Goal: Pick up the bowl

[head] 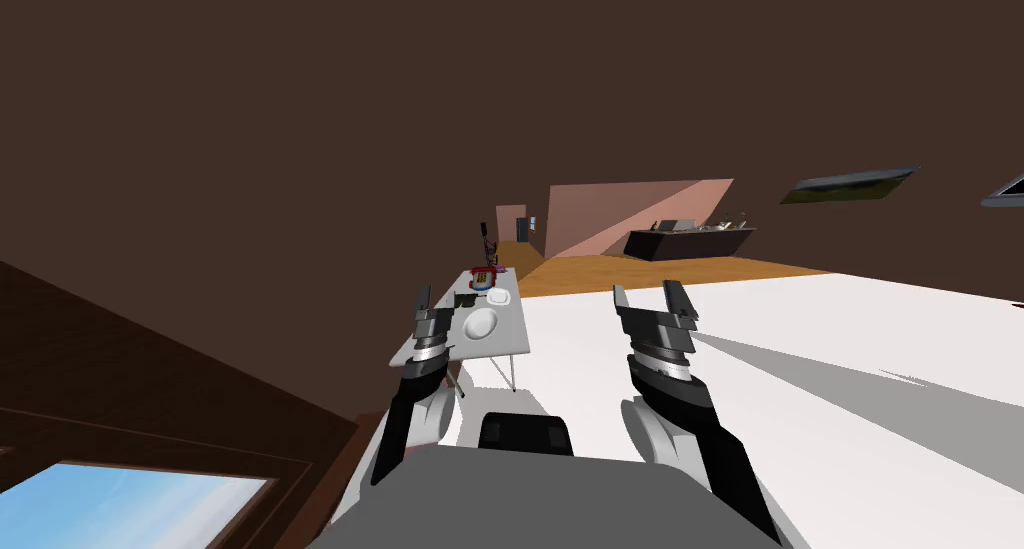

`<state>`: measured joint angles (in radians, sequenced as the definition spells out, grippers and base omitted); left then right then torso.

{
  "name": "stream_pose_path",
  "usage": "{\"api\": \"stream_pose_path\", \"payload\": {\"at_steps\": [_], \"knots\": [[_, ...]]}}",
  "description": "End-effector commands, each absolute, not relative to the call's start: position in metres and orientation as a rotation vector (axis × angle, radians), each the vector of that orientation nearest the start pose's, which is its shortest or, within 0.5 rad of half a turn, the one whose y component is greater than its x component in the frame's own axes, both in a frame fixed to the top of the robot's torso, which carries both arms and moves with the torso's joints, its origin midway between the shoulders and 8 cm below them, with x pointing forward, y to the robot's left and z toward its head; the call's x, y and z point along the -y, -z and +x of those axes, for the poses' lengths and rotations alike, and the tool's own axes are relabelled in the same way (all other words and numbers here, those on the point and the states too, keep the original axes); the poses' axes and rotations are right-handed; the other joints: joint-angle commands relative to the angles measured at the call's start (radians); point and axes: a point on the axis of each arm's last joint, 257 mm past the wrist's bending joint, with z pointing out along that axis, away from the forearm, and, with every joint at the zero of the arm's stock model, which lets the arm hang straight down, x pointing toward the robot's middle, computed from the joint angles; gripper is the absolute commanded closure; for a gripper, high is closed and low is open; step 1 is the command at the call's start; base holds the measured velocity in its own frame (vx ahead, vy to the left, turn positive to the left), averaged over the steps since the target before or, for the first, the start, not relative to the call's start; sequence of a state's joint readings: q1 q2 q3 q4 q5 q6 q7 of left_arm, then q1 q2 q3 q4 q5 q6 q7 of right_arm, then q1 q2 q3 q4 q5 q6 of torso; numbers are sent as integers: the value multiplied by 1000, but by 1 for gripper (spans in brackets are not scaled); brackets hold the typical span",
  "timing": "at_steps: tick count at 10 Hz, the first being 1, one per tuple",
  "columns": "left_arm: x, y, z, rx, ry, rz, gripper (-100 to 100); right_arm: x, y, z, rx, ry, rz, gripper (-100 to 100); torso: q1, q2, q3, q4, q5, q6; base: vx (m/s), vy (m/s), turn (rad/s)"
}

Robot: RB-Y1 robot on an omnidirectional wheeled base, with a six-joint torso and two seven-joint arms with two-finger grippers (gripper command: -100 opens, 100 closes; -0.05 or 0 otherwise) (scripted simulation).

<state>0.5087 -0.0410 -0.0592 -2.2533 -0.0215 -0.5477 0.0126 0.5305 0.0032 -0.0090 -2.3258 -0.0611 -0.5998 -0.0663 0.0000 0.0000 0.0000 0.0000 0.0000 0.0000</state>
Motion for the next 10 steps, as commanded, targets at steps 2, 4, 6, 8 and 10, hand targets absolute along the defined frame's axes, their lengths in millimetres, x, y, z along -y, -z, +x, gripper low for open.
{"api": "stream_pose_path", "payload": {"at_steps": [2,4,6,8,10], "knots": [[-264,-11,344,-655,1336,-647,-100,288,-53,312,-471,-1407,619,0,-1,1,0,0,0,0,-20,-44,-24],[-272,0,345,-723,1301,-646,-100,288,-53,312,-471,-1407,619,0,-4,2,1,0,-1,0,-45,-87,-32],[-286,14,346,-784,1252,-672,-100,288,-53,312,-471,-1407,619,0,-8,4,2,1,-2,0,-53,-128,-44],[-307,30,346,-837,1192,-721,-100,288,-53,312,-471,-1407,619,0,-9,5,3,1,-2,0,-62,-152,-48],[-332,46,344,-878,1126,-787,-100,288,-53,312,-471,-1407,619,0,-11,4,2,1,-3,0,-51,-169,-55]]}}
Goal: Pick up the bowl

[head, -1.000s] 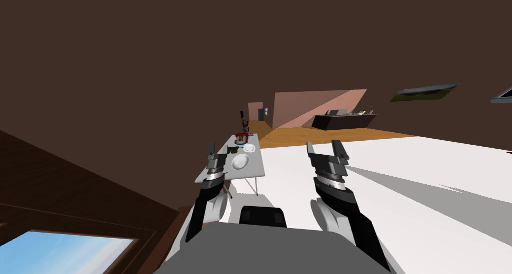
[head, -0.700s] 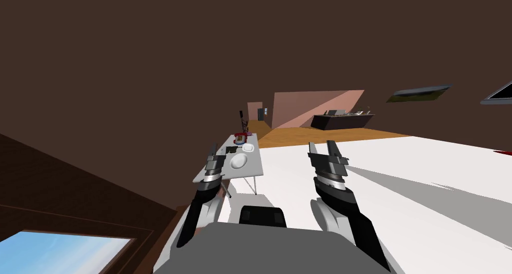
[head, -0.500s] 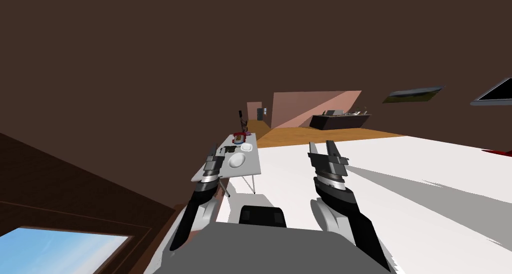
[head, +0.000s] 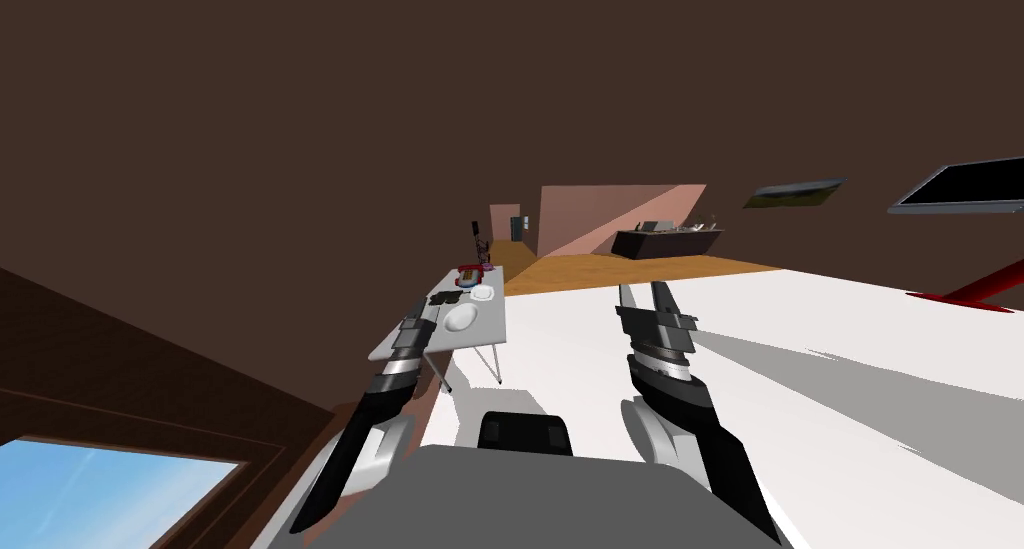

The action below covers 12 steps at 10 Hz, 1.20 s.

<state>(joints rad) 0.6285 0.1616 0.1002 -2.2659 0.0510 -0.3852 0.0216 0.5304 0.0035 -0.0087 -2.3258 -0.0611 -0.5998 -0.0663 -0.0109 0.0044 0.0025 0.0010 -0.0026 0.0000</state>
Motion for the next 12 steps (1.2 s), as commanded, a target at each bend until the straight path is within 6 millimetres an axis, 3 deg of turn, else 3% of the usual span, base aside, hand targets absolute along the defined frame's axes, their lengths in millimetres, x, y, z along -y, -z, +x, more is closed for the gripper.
{"api": "stream_pose_path", "payload": {"at_steps": [1,3,12], "knots": [[-332,47,345,-880,1124,-790,-100,288,-53,312,-471,-1407,619,0,0,0,0,0,0,0,-37,-106,-9],[-360,63,339,-910,1055,-865,-100,288,-53,312,-471,-1407,619,0,4,-3,-1,0,1,0,-11,-121,-49],[-421,107,322,-979,899,-1080,-100,288,-53,312,-471,-1407,619,0,6,-4,-2,-1,1,0,-9,-87,-23]]}}
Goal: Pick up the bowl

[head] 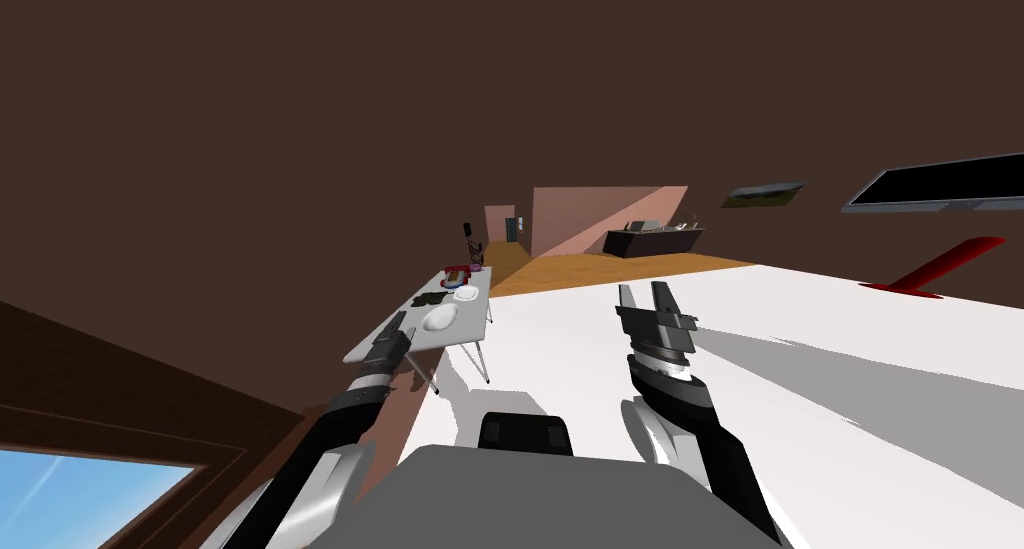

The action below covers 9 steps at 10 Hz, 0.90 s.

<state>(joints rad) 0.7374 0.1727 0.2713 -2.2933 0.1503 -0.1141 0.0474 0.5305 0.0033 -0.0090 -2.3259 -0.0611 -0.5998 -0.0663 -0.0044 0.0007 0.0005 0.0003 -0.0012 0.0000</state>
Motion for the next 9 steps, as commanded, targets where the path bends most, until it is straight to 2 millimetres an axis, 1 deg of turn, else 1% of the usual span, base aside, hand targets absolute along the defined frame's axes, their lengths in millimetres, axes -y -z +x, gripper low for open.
{"api": "stream_pose_path", "payload": {"at_steps": [1,2,3,4,5,6,7,8,9], "knots": [[-435,114,316,-984,869,-1122,-100,288,-53,312,-471,-1407,619,0,0,0,0,0,0,0,12,-92,-28],[-436,118,316,-992,861,-1137,-100,288,-53,312,-471,-1407,619,0,-1,-1,0,0,0,0,22,-77,-9],[-449,124,309,-994,834,-1176,-100,288,-53,312,-471,-1407,619,0,0,-1,-1,0,0,0,19,-79,-24],[-450,129,309,-1004,825,-1195,-100,288,-53,312,-471,-1407,619,0,0,-2,-1,0,0,0,15,-68,-13],[-462,135,302,-1006,798,-1237,-100,288,-53,312,-471,-1407,619,0,0,-1,-1,0,0,0,24,-63,-18],[-464,140,302,-1016,789,-1255,-100,288,-53,312,-471,-1407,619,0,1,-2,-1,0,0,0,24,-54,-8],[-475,145,295,-1015,767,-1293,-100,288,-53,312,-471,-1407,619,0,1,-2,-1,0,0,0,23,-64,-20],[-476,151,294,-1026,754,-1315,-100,288,-53,312,-471,-1407,619,0,1,-2,-1,0,0,0,26,-62,-8],[-487,156,287,-1027,732,-1357,-100,288,-53,312,-471,-1407,619,0,1,-2,-1,0,0,0,53,-76,-15]]}}
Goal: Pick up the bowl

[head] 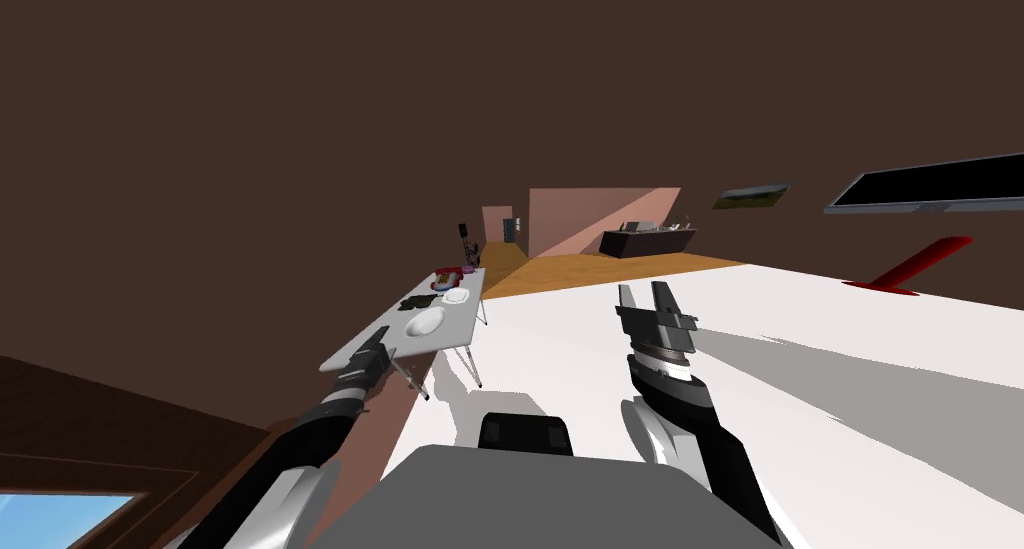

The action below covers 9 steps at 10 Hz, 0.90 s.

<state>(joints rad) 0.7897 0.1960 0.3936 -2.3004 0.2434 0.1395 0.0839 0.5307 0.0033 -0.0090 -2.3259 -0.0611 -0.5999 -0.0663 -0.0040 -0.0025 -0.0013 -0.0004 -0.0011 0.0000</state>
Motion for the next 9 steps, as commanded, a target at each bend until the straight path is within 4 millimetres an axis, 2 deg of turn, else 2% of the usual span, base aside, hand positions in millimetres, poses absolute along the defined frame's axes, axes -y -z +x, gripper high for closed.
{"api": "stream_pose_path", "payload": {"at_steps": [1,4,6,9], "knots": [[-488,162,286,-1036,721,-1376,-100,288,-53,312,-471,-1407,619,0,0,0,0,0,0,0,39,-54,0],[-507,173,272,-1039,679,-1463,-100,288,-53,312,-471,-1407,619,0,2,0,0,0,0,0,38,-50,-8],[-508,182,269,-1054,658,-1498,-100,288,-53,312,-471,-1407,619,0,2,0,0,0,0,0,32,-24,2],[-523,192,257,-1057,623,-1582,-100,288,-53,312,-471,-1407,619,0,3,0,0,0,1,0,49,-28,-2]]}}
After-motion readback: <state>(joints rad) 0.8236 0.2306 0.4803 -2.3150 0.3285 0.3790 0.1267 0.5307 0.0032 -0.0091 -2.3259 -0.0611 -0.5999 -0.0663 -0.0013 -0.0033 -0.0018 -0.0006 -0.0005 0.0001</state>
